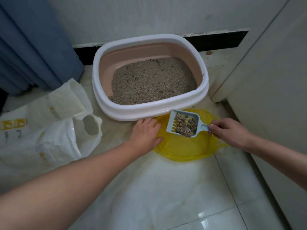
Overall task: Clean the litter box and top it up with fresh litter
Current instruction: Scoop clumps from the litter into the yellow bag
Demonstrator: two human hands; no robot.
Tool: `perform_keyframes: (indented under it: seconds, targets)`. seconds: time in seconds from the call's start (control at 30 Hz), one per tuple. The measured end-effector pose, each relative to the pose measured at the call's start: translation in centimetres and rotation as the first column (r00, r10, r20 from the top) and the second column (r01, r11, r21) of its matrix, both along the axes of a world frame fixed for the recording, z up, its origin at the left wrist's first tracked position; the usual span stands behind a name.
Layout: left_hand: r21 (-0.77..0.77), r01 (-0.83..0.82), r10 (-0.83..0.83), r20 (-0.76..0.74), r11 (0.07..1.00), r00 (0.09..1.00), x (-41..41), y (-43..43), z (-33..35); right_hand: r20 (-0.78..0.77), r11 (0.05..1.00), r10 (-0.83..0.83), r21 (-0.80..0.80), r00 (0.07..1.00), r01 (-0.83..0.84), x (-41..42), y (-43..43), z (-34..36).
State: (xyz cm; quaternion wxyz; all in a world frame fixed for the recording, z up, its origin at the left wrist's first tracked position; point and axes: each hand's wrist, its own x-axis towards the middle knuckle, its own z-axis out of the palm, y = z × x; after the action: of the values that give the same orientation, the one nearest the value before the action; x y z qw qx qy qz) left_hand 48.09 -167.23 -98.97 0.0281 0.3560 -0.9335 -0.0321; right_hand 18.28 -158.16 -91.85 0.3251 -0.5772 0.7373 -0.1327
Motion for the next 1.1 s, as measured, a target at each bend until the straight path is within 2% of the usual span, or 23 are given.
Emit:
perform_keyframes:
  seconds: [0.1,0.2,0.47,0.77,1.1]
  targets:
    - [0.070,-0.016,0.009,0.103,0.997,0.995,-0.2,0.6,-0.8,-0.108,0.999,0.007,0.040,0.994,-0.003,-1.2,0.5,-0.9]
    - [0.113,-0.072,0.056,0.138,0.991,0.989,-0.1,0.8,-1.1,-0.180,0.996,0.042,0.089,0.983,-0.026,-1.8,0.6,-1.6]
    - [0.129,-0.089,0.070,0.145,0.988,0.987,-0.2,0.6,-1.1,-0.176,0.981,0.178,0.103,0.968,-0.161,-1.5,0.4,-2.3]
    - [0.137,-0.103,0.080,0.165,0.985,0.983,0.5,0.7,-0.8,-0.011,0.969,0.215,0.128,0.977,-0.211,0.6,0.1,-1.6]
    - [0.137,-0.106,0.079,0.189,0.985,0.979,1.1,0.5,-0.6,0.267,0.955,-0.010,0.287,0.964,-0.070,1.2,0.2,-0.9]
